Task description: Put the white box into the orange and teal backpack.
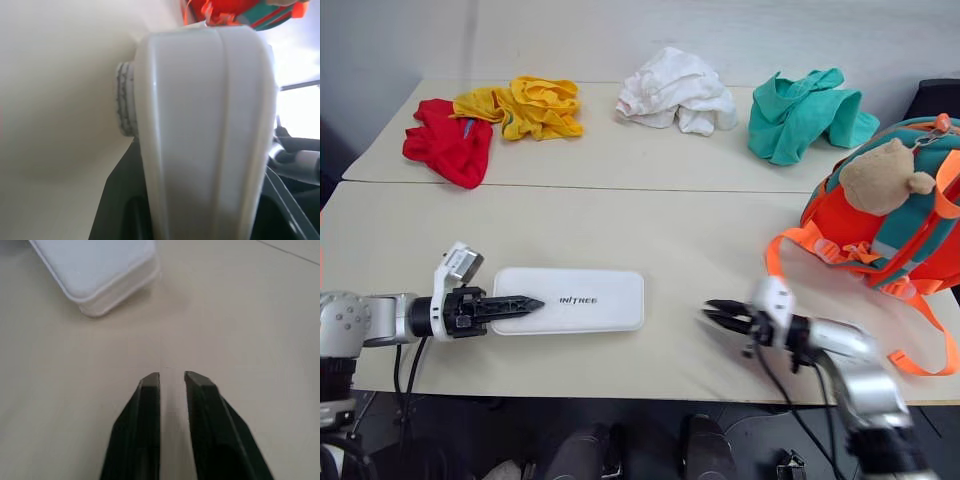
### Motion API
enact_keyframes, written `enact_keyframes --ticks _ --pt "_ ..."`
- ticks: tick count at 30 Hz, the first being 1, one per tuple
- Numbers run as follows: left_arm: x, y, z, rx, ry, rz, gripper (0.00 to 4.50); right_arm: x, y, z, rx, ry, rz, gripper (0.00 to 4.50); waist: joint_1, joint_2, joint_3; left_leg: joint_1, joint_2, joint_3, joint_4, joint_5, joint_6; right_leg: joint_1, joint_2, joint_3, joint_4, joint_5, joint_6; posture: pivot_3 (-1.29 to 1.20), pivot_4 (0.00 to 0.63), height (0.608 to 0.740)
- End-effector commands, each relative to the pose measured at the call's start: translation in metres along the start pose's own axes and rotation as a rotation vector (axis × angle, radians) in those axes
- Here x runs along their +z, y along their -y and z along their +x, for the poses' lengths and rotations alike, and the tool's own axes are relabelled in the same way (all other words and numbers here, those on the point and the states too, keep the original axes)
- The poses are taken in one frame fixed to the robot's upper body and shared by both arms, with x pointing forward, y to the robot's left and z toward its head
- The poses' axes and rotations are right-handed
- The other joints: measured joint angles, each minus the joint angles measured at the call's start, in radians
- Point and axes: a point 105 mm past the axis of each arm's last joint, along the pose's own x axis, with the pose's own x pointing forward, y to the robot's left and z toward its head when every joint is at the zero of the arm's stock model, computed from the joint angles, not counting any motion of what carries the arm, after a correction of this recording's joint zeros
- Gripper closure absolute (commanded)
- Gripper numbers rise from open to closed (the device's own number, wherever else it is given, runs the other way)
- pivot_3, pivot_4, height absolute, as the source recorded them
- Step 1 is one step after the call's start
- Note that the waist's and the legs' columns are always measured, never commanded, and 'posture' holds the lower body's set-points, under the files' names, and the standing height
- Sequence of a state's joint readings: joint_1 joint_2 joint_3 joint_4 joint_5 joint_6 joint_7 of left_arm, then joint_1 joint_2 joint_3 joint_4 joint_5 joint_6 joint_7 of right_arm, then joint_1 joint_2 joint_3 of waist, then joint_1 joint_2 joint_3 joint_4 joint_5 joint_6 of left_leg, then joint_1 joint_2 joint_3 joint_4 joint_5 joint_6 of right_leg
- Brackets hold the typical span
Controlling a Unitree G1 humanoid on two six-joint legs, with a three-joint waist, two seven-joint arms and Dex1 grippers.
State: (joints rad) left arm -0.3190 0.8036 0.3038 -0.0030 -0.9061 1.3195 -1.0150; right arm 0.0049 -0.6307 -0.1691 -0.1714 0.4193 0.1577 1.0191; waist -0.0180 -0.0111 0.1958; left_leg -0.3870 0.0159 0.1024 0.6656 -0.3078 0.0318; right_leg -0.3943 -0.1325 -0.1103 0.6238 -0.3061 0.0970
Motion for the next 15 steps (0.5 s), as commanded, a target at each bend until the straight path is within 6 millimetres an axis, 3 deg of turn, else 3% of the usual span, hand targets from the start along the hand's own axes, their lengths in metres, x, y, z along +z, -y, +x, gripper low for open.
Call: enact_keyframes --ticks 1,3,5,8,11,15 --pt "0.013 0.024 -0.002 -0.078 0.129 0.321 3.18 0.013 0.016 -0.045 -0.224 0.027 -0.004 2.56 0.003 0.001 0.000 0.001 0.000 0.000 -0.001 0.000 -0.001 0.000 -0.001 0.001 0.000 0.000 0.000 0.00 0.150 0.740" --pt "0.022 0.031 -0.007 -0.111 0.248 0.452 3.18 0.004 0.029 -0.093 -0.434 -0.013 -0.007 1.83 0.013 0.002 0.000 0.002 0.000 0.000 -0.002 -0.001 -0.001 0.001 0.000 0.000 -0.001 0.000 0.000 0.00 0.150 0.740" --pt "0.018 0.036 -0.010 -0.147 0.232 0.554 3.18 0.003 0.046 -0.133 -0.642 -0.003 -0.013 1.13 0.018 0.001 0.000 0.002 0.000 0.001 -0.002 -0.001 -0.001 0.000 0.000 0.000 -0.001 0.000 0.000 0.00 0.150 0.740" --pt "0.012 0.035 -0.010 -0.164 0.188 0.610 3.18 0.005 0.059 -0.155 -0.753 0.045 0.008 0.09 0.014 0.001 0.000 0.002 0.000 0.003 -0.002 -0.002 0.000 0.000 0.000 0.002 -0.001 0.000 0.000 0.00 0.150 0.740" --pt "0.008 0.036 -0.009 -0.187 0.141 0.663 3.18 0.006 0.077 -0.169 -0.815 0.071 0.006 0.04 0.012 0.002 0.000 0.004 0.000 0.004 -0.002 -0.002 0.001 0.000 0.000 0.003 -0.001 0.000 0.000 0.00 0.150 0.740" --pt "0.009 0.031 -0.010 -0.174 0.122 0.680 3.18 0.017 0.104 -0.165 -0.840 0.119 -0.034 0.04 0.012 0.003 0.001 0.003 0.000 0.004 -0.002 -0.002 0.001 0.000 0.000 0.003 0.000 0.000 0.000 0.00 0.150 0.740"
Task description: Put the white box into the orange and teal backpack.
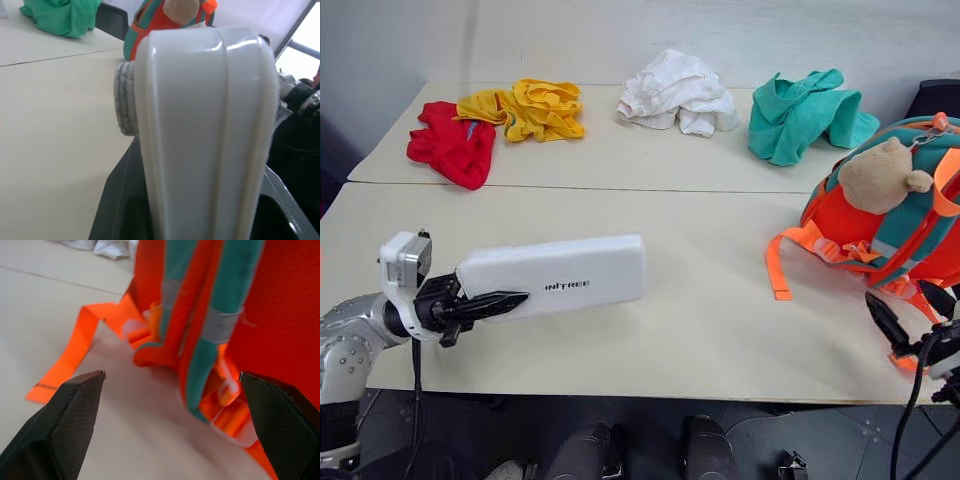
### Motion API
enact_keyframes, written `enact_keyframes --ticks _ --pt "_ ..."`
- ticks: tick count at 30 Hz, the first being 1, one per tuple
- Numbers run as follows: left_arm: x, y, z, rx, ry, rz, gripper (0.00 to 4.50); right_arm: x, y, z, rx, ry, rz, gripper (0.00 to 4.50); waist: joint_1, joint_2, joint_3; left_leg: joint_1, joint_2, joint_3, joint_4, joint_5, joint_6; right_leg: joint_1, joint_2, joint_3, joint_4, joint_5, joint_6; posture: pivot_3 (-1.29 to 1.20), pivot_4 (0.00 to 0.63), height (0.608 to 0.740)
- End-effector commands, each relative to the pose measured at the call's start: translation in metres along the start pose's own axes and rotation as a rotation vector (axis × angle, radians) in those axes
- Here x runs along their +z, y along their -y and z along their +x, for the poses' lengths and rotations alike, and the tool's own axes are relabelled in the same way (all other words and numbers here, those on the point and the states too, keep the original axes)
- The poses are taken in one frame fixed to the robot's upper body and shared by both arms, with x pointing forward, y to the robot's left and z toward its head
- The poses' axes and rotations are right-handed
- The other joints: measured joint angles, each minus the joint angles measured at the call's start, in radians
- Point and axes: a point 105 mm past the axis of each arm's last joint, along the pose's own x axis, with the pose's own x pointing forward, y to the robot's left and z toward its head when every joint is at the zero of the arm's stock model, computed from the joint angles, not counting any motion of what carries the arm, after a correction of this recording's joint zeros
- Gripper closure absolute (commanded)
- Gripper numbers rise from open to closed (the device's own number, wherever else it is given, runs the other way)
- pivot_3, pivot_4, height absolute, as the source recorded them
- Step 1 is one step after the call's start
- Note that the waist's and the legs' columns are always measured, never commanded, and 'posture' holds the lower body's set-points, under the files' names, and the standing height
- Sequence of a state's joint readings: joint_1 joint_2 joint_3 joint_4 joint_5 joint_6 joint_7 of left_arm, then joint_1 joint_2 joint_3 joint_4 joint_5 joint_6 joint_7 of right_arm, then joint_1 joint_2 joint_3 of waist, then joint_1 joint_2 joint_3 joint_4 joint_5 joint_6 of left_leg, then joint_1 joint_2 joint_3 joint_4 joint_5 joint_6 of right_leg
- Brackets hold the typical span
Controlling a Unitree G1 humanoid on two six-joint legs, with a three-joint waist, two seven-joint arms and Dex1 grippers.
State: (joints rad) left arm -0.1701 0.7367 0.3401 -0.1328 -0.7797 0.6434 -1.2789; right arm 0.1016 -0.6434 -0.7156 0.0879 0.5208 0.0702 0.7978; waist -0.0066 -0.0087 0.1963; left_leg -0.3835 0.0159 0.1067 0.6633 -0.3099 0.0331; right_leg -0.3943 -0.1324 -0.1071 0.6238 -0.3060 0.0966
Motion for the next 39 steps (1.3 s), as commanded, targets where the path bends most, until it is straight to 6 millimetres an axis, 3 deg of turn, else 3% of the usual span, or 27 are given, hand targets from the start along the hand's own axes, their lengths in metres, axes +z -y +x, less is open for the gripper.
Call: enact_keyframes --ticks 1,6,9,15,18,20,25,29,34,37,39 --pt "0.005 -0.001 -0.005 -0.002 -0.013 0.049 3.18 0.022 0.011 0.019 0.003 0.070 -0.054 0.04 0.000 0.001 0.000 0.000 0.000 0.000 0.000 0.000 0.000 0.000 0.000 0.000 0.000 0.000 0.000 0.00 0.150 0.740" --pt "0.005 -0.003 -0.008 0.026 0.009 0.046 3.18 0.036 -0.009 0.067 0.149 0.134 -0.031 0.04 -0.008 0.001 0.000 0.000 0.000 0.000 0.001 0.000 0.001 0.000 0.000 0.000 0.001 0.000 0.000 0.00 0.150 0.740" --pt "0.011 -0.004 -0.014 0.061 0.055 0.023 3.18 0.044 -0.025 0.089 0.233 0.170 -0.009 0.63 -0.011 0.002 0.001 0.000 0.000 0.000 0.001 0.001 0.001 0.000 0.000 -0.001 0.002 0.000 0.000 0.00 0.150 0.740" --pt "0.020 -0.013 -0.034 0.187 0.135 -0.007 3.18 0.052 -0.052 0.112 0.356 0.225 0.016 2.75 -0.021 0.002 0.001 -0.002 0.000 -0.001 0.002 0.002 0.002 0.000 0.000 -0.002 0.004 0.000 0.001 0.00 0.150 0.740" --pt "0.024 -0.024 -0.050 0.303 0.196 -0.019 3.18 0.058 -0.086 0.121 0.488 0.261 0.060 3.76 -0.024 0.002 0.001 -0.002 0.000 -0.001 0.002 0.002 0.002 0.000 0.000 -0.002 0.004 0.000 0.001 0.00 0.150 0.740" --pt "0.023 -0.027 -0.055 0.346 0.207 -0.020 3.18 0.061 -0.108 0.122 0.577 0.269 0.063 4.06 -0.027 0.002 0.001 -0.001 0.001 -0.001 0.002 0.002 0.001 0.000 0.001 -0.002 0.004 0.000 0.001 0.00 0.150 0.740" --pt "0.018 -0.031 -0.071 0.445 0.227 -0.032 3.18 0.094 -0.208 0.110 0.951 0.356 0.139 4.12 -0.036 0.002 0.001 -0.002 0.002 -0.001 0.001 0.002 0.000 -0.001 0.001 -0.001 0.004 0.000 0.001 0.00 0.150 0.740" --pt "0.018 -0.030 -0.077 0.473 0.229 -0.029 3.18 0.114 -0.256 0.085 1.170 0.395 0.229 4.14 -0.031 0.002 0.001 -0.004 0.002 -0.001 0.001 0.002 -0.001 -0.003 0.002 -0.002 0.004 0.000 0.001 0.00 0.150 0.740" --pt "0.021 -0.027 -0.082 0.492 0.222 -0.015 3.18 0.123 -0.282 0.041 1.402 0.319 0.330 4.14 -0.019 0.001 0.001 -0.004 0.002 -0.002 0.001 0.000 0.000 -0.003 0.001 -0.002 0.003 0.000 0.001 0.00 0.150 0.740" --pt "0.028 -0.022 -0.081 0.479 0.237 0.011 3.18 0.120 -0.278 0.023 1.462 0.224 0.358 4.14 -0.014 0.001 0.001 -0.006 0.000 -0.004 0.001 0.000 0.001 -0.003 -0.001 -0.003 0.002 0.000 0.001 0.00 0.150 0.740" --pt "0.033 -0.015 -0.079 0.455 0.241 0.033 3.18 0.110 -0.269 0.024 1.423 0.170 0.333 4.15 -0.015 -0.001 0.000 -0.006 0.000 -0.004 0.001 -0.001 0.002 -0.002 -0.002 -0.003 0.001 0.000 0.001 0.00 0.150 0.740"
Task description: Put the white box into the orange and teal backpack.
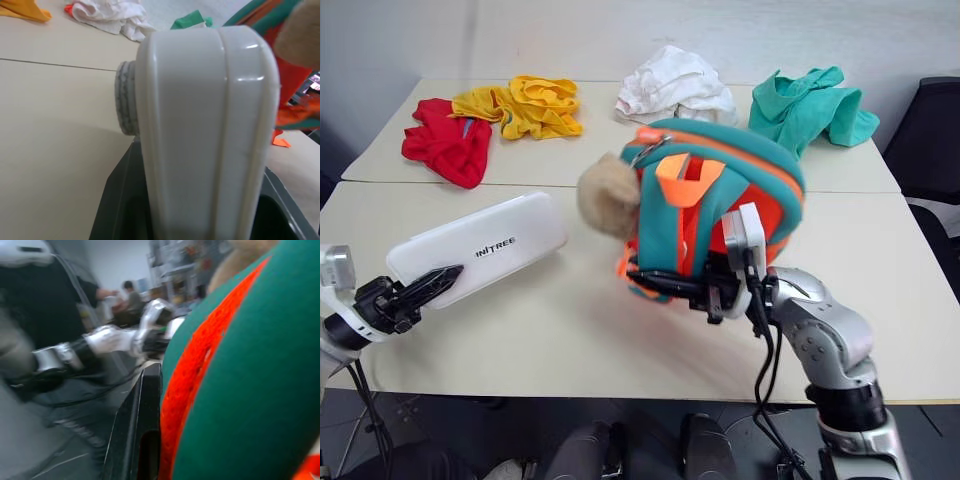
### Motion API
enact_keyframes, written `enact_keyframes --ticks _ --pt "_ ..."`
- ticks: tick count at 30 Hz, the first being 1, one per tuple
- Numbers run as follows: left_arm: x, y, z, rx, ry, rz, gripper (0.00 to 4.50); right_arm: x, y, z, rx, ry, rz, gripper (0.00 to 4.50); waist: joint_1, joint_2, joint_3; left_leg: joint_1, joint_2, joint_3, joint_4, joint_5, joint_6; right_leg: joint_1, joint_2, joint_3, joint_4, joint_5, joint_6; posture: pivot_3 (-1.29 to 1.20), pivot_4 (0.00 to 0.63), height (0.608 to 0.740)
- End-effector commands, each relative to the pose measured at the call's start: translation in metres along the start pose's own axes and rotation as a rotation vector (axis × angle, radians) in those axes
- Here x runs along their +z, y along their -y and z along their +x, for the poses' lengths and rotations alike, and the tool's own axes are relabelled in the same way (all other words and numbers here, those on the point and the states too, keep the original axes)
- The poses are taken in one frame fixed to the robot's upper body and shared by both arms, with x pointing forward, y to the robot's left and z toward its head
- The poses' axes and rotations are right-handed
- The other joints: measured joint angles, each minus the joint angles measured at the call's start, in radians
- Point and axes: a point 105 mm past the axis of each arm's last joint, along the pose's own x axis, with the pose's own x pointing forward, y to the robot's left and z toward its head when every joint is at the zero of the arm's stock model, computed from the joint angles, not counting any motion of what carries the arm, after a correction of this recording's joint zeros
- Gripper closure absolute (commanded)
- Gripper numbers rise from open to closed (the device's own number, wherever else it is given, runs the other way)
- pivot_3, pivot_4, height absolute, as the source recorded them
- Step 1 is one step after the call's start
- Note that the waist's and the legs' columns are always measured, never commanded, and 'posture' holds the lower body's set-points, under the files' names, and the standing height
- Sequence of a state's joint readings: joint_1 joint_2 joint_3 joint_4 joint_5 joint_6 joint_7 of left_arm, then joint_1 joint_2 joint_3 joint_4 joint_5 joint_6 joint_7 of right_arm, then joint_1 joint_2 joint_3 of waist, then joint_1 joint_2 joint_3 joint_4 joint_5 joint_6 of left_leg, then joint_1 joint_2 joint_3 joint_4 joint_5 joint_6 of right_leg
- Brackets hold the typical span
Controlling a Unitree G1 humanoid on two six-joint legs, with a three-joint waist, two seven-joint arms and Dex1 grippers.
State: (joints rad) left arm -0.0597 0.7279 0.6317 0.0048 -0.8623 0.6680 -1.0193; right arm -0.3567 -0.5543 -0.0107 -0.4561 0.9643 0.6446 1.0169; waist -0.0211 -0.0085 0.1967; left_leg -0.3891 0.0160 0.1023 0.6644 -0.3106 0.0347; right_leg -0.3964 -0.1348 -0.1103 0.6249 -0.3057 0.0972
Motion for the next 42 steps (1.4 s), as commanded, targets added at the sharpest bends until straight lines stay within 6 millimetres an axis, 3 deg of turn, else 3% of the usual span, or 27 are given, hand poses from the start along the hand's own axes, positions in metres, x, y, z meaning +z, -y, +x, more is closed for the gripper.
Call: enact_keyframes --ticks 1,7,10,20,28,33,37,41,42 --pt "0.027 0.023 -0.002 -0.078 0.054 0.094 3.18 0.002 -0.004 -0.013 -0.030 -0.038 -0.013 4.16 -0.002 -0.002 0.000 0.000 0.000 0.000 0.000 0.000 0.000 0.000 0.000 0.000 -0.003 0.000 0.000 0.00 0.150 0.740" --pt "0.051 0.059 -0.006 -0.157 0.069 0.143 3.18 -0.003 0.020 -0.030 -0.142 -0.096 -0.046 4.16 -0.007 -0.002 0.000 0.001 0.001 0.000 -0.001 0.000 -0.001 0.000 0.000 0.000 -0.003 0.000 0.000 0.00 0.150 0.740" --pt "0.054 0.077 0.003 -0.232 0.063 0.167 3.18 -0.007 0.026 -0.030 -0.141 -0.118 -0.052 4.16 -0.006 -0.002 0.000 0.001 0.000 0.000 -0.001 0.000 -0.001 0.000 0.000 0.000 -0.003 0.000 0.000 0.00 0.150 0.740" --pt "0.033 0.071 0.061 -0.384 -0.048 0.292 3.18 -0.015 0.026 -0.032 -0.123 -0.152 -0.051 4.16 0.022 -0.002 0.000 0.001 -0.001 0.001 0.000 0.000 -0.001 0.001 0.002 0.000 -0.001 0.000 0.000 0.00 0.150 0.740" --pt "0.024 0.082 0.097 -0.570 -0.232 0.430 3.18 -0.020 0.026 -0.035 -0.125 -0.171 -0.035 4.16 0.026 -0.002 0.000 0.000 -0.001 0.002 0.002 0.001 0.001 0.001 0.004 -0.001 0.001 0.001 0.001 0.00 0.150 0.740" --pt "0.019 0.080 0.161 -0.510 -0.362 0.540 3.18 -0.021 0.027 -0.036 -0.109 -0.182 -0.042 4.16 0.036 -0.003 0.000 0.000 -0.003 0.003 0.003 0.002 0.002 0.002 0.007 -0.002 0.001 0.002 0.004 0.00 0.150 0.740" --pt "0.022 0.112 0.221 -0.627 -0.269 0.613 3.18 -0.021 0.027 -0.036 -0.100 -0.191 -0.046 4.16 0.049 -0.003 0.000 0.000 -0.003 0.004 0.004 0.002 0.004 0.001 0.009 -0.006 0.001 0.003 0.005 0.00 0.150 0.740" --pt "0.008 0.118 0.246 -0.657 -0.274 0.562 3.18 -0.020 0.028 -0.035 -0.107 -0.190 -0.057 4.16 0.037 -0.003 0.000 -0.002 -0.003 0.007 0.005 0.002 0.005 0.000 0.010 -0.006 -0.001 0.004 0.007 0.00 0.150 0.740" --pt "0.007 0.117 0.249 -0.645 -0.252 0.570 2.84 -0.020 0.028 -0.035 -0.112 -0.189 -0.061 4.16 0.033 -0.003 0.000 -0.002 -0.003 0.008 0.004 0.002 0.005 0.000 0.010 -0.005 -0.001 0.004 0.007 0.00 0.150 0.740"
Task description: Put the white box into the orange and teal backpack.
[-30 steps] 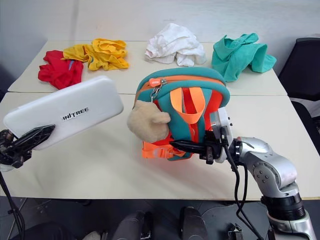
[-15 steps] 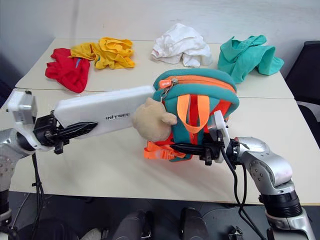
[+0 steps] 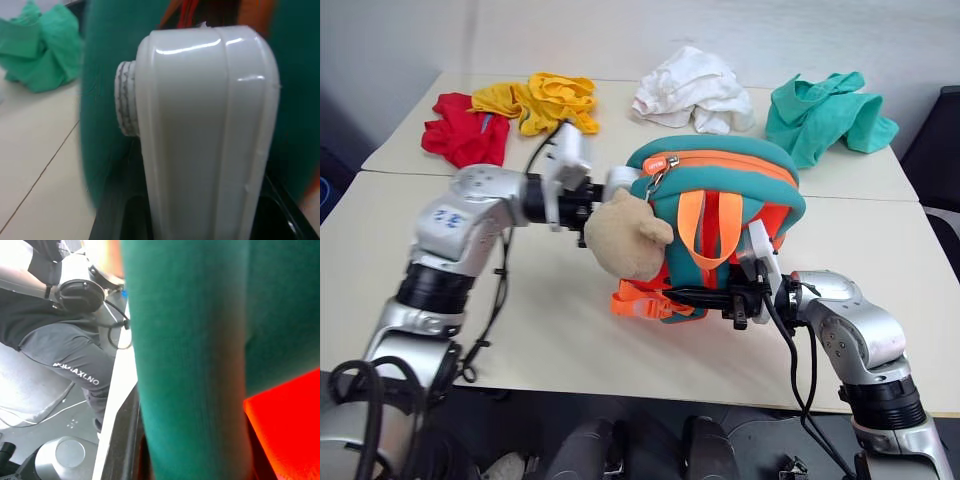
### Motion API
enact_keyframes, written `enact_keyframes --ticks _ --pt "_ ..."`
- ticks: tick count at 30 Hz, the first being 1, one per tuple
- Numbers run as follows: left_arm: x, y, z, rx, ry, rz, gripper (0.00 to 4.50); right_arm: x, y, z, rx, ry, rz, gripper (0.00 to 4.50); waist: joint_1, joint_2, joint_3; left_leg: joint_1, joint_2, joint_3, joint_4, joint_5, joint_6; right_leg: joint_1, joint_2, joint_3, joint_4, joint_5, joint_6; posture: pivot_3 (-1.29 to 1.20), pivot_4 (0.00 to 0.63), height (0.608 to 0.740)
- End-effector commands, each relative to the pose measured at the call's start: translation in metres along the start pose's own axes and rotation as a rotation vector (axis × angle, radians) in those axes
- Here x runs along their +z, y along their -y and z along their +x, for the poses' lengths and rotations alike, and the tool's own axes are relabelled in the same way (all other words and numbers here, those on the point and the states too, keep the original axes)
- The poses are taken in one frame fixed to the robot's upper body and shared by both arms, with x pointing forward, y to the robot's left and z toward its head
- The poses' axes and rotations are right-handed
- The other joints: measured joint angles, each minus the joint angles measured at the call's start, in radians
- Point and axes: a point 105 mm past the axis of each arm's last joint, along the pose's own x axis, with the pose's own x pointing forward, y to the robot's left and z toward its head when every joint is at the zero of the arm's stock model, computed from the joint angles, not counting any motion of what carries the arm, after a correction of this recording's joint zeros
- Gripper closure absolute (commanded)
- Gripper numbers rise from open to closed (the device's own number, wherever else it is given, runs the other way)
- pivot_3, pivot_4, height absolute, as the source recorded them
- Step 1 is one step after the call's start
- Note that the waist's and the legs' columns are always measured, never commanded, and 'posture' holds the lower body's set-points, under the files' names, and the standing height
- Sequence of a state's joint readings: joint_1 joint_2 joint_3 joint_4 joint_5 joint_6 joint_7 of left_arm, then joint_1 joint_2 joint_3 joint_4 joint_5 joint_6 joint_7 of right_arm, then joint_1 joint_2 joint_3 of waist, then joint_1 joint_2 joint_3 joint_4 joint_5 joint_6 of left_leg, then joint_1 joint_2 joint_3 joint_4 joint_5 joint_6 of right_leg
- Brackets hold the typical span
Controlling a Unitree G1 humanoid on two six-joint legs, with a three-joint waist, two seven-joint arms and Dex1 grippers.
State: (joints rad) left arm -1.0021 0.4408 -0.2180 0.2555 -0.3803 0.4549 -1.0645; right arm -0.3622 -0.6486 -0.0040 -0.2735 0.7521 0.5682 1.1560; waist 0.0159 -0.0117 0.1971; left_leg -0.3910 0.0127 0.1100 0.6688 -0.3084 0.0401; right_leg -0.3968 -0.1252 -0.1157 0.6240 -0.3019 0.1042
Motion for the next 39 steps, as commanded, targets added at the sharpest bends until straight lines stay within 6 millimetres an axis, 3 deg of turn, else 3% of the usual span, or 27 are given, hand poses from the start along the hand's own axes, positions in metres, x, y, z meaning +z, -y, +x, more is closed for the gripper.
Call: enact_keyframes --ticks 1,4,9,13,15,19,23,28,31,34,39 --pt "0.005 -0.008 -0.003 0.045 0.037 0.031 2.48 0.006 -0.003 0.001 -0.001 0.007 -0.042 4.16 -0.006 0.000 0.000 0.000 0.001 0.000 0.000 0.000 0.000 0.000 0.000 0.000 0.000 0.000 0.000 0.00 0.150 0.740" --pt "0.013 -0.003 -0.018 0.048 0.113 0.055 1.68 0.006 -0.002 0.000 -0.026 0.011 -0.049 4.16 -0.012 0.000 0.000 0.001 0.002 -0.001 0.000 0.001 -0.001 0.000 0.001 0.000 0.001 0.000 0.000 0.00 0.150 0.740" --pt "0.000 0.012 -0.077 0.041 0.038 0.082 0.35 0.004 0.002 -0.003 -0.087 0.003 -0.041 4.16 -0.024 0.000 0.000 0.001 0.002 -0.001 0.000 0.001 -0.001 0.000 -0.004 0.000 0.002 0.000 0.000 0.00 0.150 0.740" --pt "-0.010 0.034 -0.115 -0.043 -0.060 0.046 0.35 -0.005 0.009 -0.004 -0.132 -0.047 -0.039 4.16 -0.018 0.000 0.000 0.002 0.002 -0.001 0.000 0.001 -0.001 0.000 -0.004 0.000 0.002 0.000 -0.001 0.00 0.150 0.740" --pt "-0.007 0.043 -0.123 -0.076 -0.064 0.037 0.35 -0.005 0.012 -0.002 -0.146 -0.047 -0.037 4.16 -0.011 0.000 0.000 0.001 0.000 -0.003 0.001 0.000 -0.001 0.001 -0.005 0.000 0.001 0.000 -0.001 0.00 0.150 0.740" --pt "0.014 0.060 -0.111 -0.090 0.032 0.093 0.35 -0.007 0.019 -0.001 -0.186 -0.068 -0.042 4.16 -0.002 0.000 0.000 -0.002 0.000 -0.008 0.005 -0.001 0.000 0.003 -0.008 0.003 0.000 0.000 -0.001 0.00 0.150 0.740" --pt "0.029 0.073 -0.081 -0.070 0.146 0.156 0.35 -0.008 0.024 0.001 -0.203 -0.084 -0.049 4.16 -0.002 0.000 0.000 -0.002 0.001 -0.009 0.006 -0.001 0.000 0.004 -0.008 0.003 0.001 0.000 0.000 0.00 0.150 0.740" --pt "0.024 0.080 -0.055 -0.036 0.206 0.121 0.35 -0.010 0.027 0.005 -0.201 -0.084 -0.050 4.16 -0.011 0.000 0.000 -0.001 0.001 -0.007 0.006 -0.001 -0.001 0.004 -0.006 0.004 0.001 0.000 0.000 0.00 0.150 0.740" --pt "0.018 0.078 -0.045 -0.010 0.209 0.124 0.88 -0.009 0.028 0.006 -0.205 -0.078 -0.055 4.16 -0.013 0.000 0.000 0.000 0.001 -0.007 0.006 -0.001 -0.001 0.004 -0.005 0.004 0.002 0.000 0.000 0.00 0.150 0.740" --pt "0.017 0.078 -0.045 -0.014 0.206 0.132 1.81 -0.010 0.028 0.005 -0.206 -0.071 -0.056 4.16 -0.014 0.000 0.000 0.000 0.001 -0.007 0.006 -0.001 -0.001 0.004 -0.005 0.004 0.002 0.000 0.000 0.00 0.150 0.740" --pt "0.024 0.062 -0.065 0.054 0.210 0.135 3.27 -0.012 0.028 0.002 -0.221 -0.058 -0.054 4.16 -0.015 0.000 0.000 0.000 0.001 -0.007 0.006 -0.001 -0.001 0.004 -0.006 0.004 0.002 0.000 0.000 0.00 0.150 0.740"
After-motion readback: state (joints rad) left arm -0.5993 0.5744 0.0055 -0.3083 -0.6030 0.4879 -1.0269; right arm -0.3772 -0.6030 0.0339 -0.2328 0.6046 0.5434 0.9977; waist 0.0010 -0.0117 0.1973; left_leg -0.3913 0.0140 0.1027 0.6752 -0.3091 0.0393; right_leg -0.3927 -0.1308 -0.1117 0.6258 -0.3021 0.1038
